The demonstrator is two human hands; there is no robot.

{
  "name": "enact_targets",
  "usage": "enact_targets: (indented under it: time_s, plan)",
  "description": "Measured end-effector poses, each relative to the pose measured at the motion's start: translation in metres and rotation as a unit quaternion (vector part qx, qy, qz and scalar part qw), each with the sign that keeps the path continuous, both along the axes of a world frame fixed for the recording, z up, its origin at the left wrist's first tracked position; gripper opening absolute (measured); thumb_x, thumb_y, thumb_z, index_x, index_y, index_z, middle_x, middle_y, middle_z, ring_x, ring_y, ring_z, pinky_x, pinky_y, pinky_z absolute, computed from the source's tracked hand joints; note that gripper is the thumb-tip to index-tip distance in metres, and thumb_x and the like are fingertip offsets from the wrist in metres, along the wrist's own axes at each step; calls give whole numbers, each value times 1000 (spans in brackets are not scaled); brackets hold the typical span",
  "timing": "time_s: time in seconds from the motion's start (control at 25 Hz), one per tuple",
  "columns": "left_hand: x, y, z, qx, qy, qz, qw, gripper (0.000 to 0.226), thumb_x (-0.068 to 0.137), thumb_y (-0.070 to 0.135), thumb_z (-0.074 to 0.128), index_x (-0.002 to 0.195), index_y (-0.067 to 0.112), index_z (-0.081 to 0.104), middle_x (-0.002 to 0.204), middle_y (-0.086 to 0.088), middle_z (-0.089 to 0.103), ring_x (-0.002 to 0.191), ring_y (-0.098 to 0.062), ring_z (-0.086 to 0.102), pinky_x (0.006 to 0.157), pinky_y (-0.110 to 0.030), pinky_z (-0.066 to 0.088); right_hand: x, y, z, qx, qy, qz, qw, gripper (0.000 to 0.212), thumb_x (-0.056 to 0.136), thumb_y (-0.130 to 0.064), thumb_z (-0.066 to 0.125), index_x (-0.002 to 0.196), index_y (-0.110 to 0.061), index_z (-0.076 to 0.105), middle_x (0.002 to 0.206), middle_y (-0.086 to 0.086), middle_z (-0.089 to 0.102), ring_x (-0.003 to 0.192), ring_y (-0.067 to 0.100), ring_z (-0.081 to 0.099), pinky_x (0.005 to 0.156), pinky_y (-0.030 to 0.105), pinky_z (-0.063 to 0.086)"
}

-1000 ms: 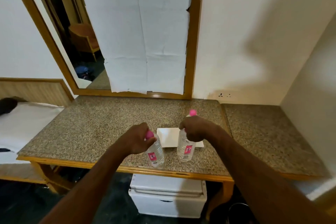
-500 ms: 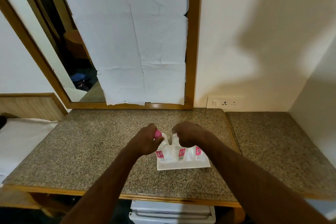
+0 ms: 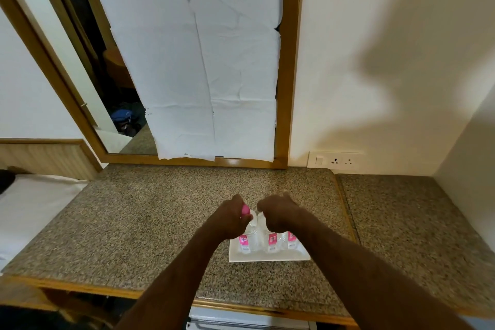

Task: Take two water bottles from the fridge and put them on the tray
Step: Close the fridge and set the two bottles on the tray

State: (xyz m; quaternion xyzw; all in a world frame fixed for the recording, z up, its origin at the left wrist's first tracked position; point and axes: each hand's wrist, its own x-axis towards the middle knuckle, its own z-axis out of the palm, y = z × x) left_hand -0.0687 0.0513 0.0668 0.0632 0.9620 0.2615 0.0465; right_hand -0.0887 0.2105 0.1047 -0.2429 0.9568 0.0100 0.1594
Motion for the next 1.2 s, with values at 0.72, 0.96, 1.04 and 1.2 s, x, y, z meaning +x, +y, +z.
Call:
enact_targets:
  time_s: [0.72, 0.96, 1.04, 1.2]
  plan:
    - [-3, 2, -9, 44, 6, -1, 999, 25, 89, 27, 61, 104, 13, 46, 88, -3, 60, 71, -12, 54, 59, -24, 41, -13, 7, -18, -53, 42, -2, 998, 42, 81, -5, 60, 122, -12, 50, 123, 11, 58, 118, 28, 52, 107, 53, 30]
    - [-3, 7, -1, 25, -6, -17, 1000, 23, 90, 27, 58, 106, 12, 49, 93, -9, 65, 78, -20, 59, 70, -36, 50, -11, 8, -18, -34, 52, -12, 998, 54, 79, -10, 64, 129, -15, 44, 131, 11, 53, 124, 29, 48, 110, 59, 20]
    - [-2, 10, 0, 13, -8, -15, 1000, 26, 90, 29, 58, 108, 12, 50, 98, -12, 67, 83, -24, 62, 77, -41, 53, -9, 9, -19, -30, 53, -15, 998, 55, 79, -10, 65, 130, -15, 43, 132, 11, 53, 125, 29, 48, 110, 60, 17]
    - [-3, 14, 15, 6, -14, 6, 1000, 42, 90, 39, 57, 120, 12, 48, 105, -12, 67, 84, -19, 60, 72, -33, 50, -5, 15, -9, -60, 33, -14, 998, 46, 83, -21, 62, 126, -13, 45, 127, 11, 57, 123, 28, 49, 112, 58, 15]
